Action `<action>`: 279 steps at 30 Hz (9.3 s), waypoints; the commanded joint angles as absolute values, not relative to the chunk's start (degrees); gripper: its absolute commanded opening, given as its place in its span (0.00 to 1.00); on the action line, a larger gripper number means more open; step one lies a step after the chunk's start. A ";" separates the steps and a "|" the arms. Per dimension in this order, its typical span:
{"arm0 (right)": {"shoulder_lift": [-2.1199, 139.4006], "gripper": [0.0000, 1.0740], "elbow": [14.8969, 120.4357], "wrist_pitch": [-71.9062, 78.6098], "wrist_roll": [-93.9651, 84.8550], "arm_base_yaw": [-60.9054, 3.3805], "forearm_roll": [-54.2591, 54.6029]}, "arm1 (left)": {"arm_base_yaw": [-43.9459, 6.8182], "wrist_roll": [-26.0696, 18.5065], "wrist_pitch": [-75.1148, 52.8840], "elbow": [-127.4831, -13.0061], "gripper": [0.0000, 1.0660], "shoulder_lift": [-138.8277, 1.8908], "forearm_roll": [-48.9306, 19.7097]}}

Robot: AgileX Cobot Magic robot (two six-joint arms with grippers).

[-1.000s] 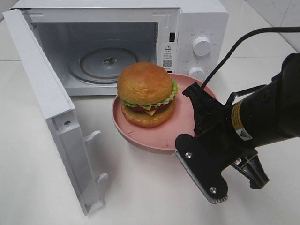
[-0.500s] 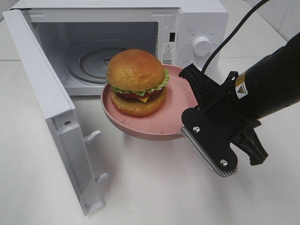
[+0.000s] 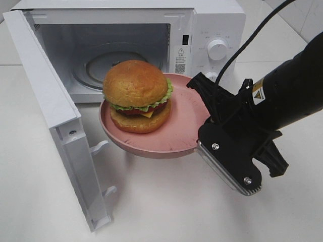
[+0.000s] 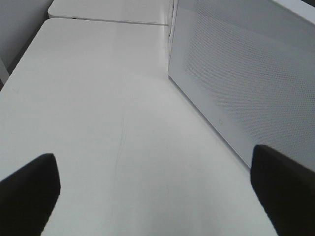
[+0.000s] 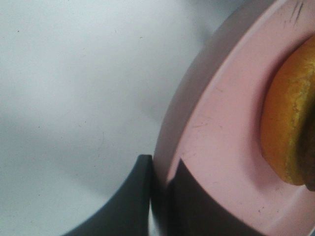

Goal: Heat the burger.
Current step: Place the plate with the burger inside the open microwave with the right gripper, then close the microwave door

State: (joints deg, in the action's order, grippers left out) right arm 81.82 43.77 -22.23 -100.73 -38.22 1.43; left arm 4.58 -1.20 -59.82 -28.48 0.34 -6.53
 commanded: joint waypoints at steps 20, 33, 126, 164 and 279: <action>92.02 0.00 55.81 -18.11 -99.41 -39.94 0.52 | 4.41 -1.15 -59.24 -28.42 0.95 1.55 -6.59; 98.49 0.01 62.85 -18.22 -96.77 -40.05 0.00 | 4.41 -1.15 -59.24 -28.42 0.95 1.55 -6.59; 134.93 0.50 112.19 -31.97 -69.10 -38.62 -17.59 | 4.41 -1.15 -59.24 -28.42 0.95 1.55 -6.59; 103.76 0.71 69.90 -21.08 -58.56 -38.73 -15.93 | 4.41 -1.15 -59.24 -28.42 0.95 1.55 -6.59; -1.78 0.71 28.99 -59.36 5.73 -6.65 -6.47 | 4.41 -1.15 -59.24 -28.42 0.95 1.49 -6.59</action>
State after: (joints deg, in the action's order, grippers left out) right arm -0.23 28.99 -59.93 5.84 -7.05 -6.47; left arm 4.58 -1.20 -59.82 -28.48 0.34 -6.53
